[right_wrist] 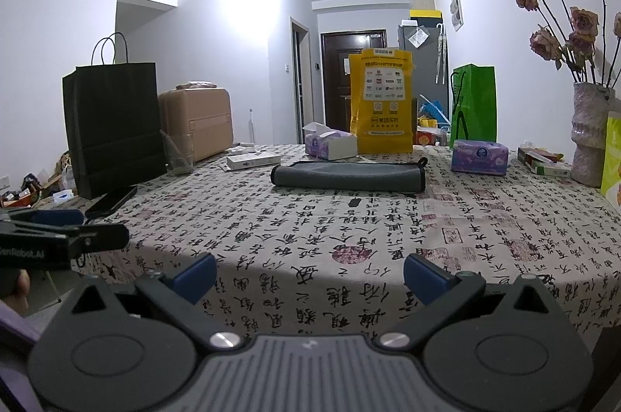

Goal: Fold towel

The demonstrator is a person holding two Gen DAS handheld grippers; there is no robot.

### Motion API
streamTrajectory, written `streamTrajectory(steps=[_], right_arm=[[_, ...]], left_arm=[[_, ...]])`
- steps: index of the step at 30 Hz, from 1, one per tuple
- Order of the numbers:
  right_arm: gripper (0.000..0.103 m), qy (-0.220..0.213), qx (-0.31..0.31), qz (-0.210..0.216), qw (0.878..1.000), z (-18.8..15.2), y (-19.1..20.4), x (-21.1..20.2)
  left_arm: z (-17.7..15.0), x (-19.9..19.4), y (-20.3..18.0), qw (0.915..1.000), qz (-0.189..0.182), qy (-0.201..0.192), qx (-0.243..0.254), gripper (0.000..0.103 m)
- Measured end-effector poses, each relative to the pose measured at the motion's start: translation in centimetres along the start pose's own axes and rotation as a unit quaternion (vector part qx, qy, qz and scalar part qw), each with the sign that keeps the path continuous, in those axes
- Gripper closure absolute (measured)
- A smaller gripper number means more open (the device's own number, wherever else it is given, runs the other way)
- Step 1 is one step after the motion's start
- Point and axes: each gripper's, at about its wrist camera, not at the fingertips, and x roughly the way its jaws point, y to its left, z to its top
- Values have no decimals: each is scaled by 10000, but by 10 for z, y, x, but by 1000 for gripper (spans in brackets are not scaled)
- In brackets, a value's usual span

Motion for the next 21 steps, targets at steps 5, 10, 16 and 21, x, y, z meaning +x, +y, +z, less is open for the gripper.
streamTrajectory(steps=[5,10,16,21], right_arm=[[0,3,4,4,10000,0,0,0],[0,-4,-3,8,10000,0,0,0],[0,-56,-23,-22,10000,0,1,-2],[0,-95,-19,-50,9999,1,0,-2]], left_arm=[[0,0,0,10000,5,-6,5,0],[2,-1,2,10000,37,-27,-1,0],[2,-1,3,10000,50,-40,-5,0],[3,-1,3,10000,53,-55,-8,0]])
